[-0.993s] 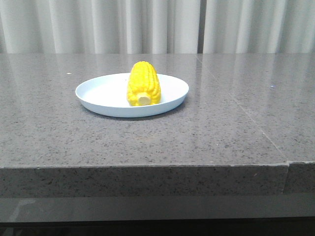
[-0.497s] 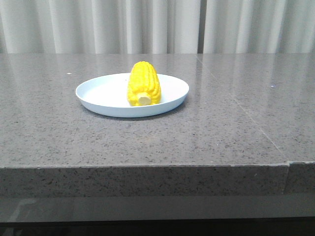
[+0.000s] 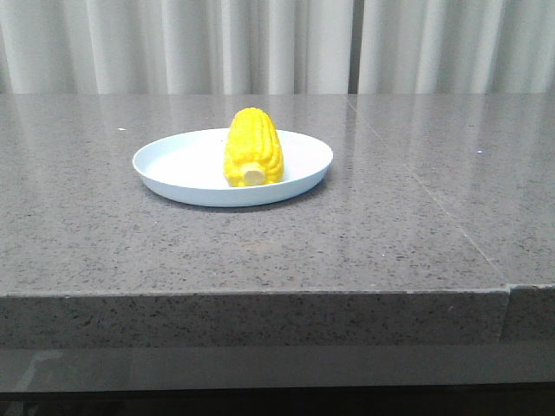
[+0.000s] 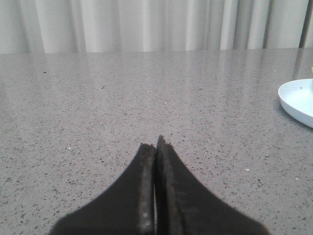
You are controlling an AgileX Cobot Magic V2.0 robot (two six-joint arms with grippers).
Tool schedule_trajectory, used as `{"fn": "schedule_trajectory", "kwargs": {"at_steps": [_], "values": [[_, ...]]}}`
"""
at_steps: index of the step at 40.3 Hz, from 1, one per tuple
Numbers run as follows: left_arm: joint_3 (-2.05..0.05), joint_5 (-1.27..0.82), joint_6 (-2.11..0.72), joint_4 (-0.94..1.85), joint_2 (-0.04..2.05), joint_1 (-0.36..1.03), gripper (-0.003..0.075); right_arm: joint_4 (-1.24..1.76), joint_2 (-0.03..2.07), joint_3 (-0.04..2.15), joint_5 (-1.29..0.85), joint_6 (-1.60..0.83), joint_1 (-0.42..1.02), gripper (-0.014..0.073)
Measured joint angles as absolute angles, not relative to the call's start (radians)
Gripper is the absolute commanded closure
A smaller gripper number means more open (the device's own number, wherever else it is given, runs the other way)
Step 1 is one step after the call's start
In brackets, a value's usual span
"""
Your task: Place corn on plate with both arms
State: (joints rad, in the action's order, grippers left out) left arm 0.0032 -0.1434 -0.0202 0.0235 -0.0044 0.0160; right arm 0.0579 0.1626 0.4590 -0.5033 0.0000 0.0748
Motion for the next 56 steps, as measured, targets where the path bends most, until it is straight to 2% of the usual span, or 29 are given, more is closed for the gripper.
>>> {"fn": "schedule_trajectory", "kwargs": {"at_steps": [27,40,49,56], "values": [[0.005,-0.143,-0.02,0.023,-0.004,0.016,0.0741,0.058,0.163,0.441,-0.489,0.0,0.075,0.0662],[0.005,-0.143,-0.02,0.025,-0.004,0.016,0.0741,0.058,0.163,0.129,-0.187,0.0,0.075,0.0662],[0.005,-0.143,-0.02,0.025,-0.004,0.016,0.0741,0.058,0.132,-0.009,-0.145,0.0,0.075,0.0662],[0.005,-0.143,-0.02,0.025,-0.004,0.016,0.0741,0.06,0.065,-0.027,-0.172,0.0,0.049,0.0662]]}}
